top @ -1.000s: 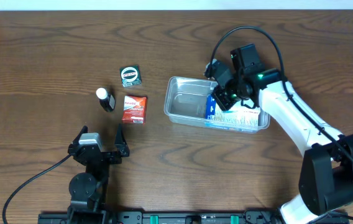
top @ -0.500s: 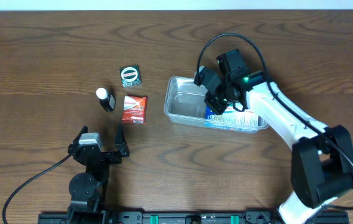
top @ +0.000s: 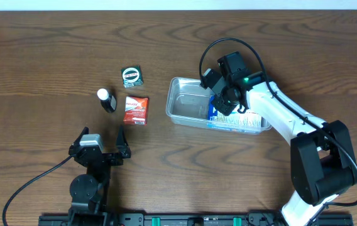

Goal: Pack container

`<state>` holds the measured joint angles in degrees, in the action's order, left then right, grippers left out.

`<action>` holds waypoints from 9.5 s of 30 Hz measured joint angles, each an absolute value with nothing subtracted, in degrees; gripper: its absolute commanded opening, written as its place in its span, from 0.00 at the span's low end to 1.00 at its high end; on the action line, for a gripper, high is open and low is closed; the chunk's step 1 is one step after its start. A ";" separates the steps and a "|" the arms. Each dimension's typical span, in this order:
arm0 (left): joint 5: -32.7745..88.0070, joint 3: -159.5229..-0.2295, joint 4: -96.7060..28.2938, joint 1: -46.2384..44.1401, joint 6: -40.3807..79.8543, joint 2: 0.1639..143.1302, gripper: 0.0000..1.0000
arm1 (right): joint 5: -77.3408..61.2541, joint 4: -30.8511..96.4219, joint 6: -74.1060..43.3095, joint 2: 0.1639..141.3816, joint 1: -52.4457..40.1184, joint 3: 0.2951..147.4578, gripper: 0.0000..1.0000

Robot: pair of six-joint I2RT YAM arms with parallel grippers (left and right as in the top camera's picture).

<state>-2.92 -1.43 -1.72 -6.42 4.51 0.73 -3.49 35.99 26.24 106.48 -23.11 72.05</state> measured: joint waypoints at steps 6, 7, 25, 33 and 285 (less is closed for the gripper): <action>-2.92 -1.43 -1.72 -6.42 4.51 0.73 0.98 | -0.38 37.34 26.26 106.48 -23.11 72.05 0.01; -2.92 -1.41 -1.72 -6.42 4.51 0.73 0.98 | 0.12 37.52 26.24 106.48 -23.11 72.05 0.01; -2.92 -1.41 -1.72 -6.42 4.51 0.73 0.98 | 5.02 37.45 26.24 106.48 -23.27 72.05 0.01; -2.92 -1.41 -1.72 -6.42 4.51 0.73 0.98 | 0.05 35.81 23.40 106.48 -25.23 74.61 0.01; -6.04 -56.05 -27.14 -12.58 7.51 83.15 0.98 | -0.27 73.45 -5.02 103.22 28.05 105.38 0.99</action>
<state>-6.04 -56.05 -27.14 -12.58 7.51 83.15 -0.27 73.45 -5.02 103.22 28.05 105.38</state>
